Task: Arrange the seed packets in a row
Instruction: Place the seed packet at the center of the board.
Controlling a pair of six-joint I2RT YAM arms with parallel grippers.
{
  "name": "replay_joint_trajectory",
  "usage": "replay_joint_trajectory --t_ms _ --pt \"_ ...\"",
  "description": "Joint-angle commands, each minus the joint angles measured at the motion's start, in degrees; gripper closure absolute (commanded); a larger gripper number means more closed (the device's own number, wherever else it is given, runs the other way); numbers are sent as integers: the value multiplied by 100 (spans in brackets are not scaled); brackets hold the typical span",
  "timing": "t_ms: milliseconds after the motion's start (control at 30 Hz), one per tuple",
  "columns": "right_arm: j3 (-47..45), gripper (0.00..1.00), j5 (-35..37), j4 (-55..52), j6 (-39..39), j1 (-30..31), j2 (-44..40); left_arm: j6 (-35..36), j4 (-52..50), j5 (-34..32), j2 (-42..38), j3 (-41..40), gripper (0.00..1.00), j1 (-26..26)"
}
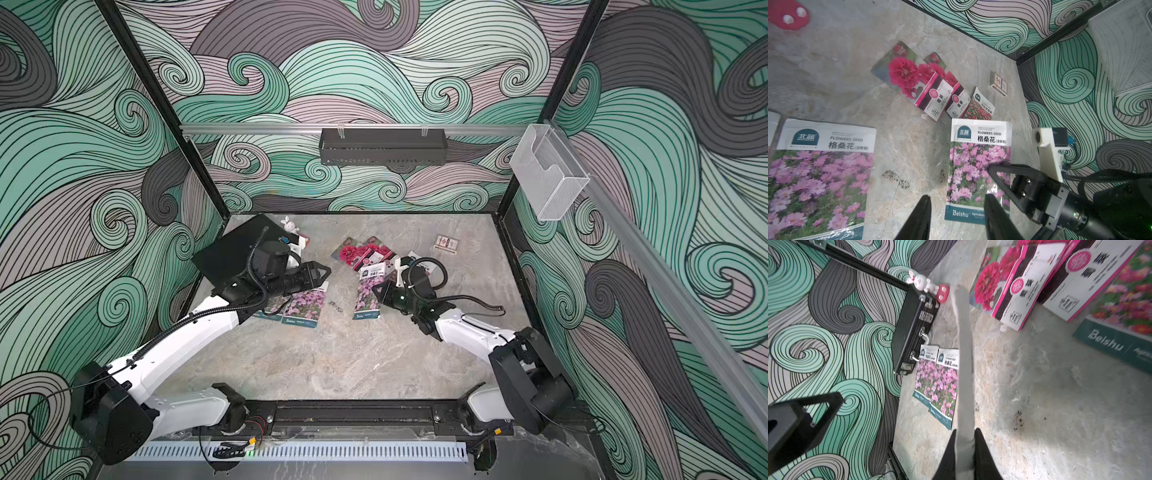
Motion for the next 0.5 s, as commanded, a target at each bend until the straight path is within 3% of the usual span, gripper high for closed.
replay_joint_trajectory --t_ms 0,467 --pt "-48 85 73 124 -71 226 272 -64 -238 -360 -156 -13 57 130" --pt "516 86 500 895 369 792 1748 -142 -796 -815 -220 -21 57 504"
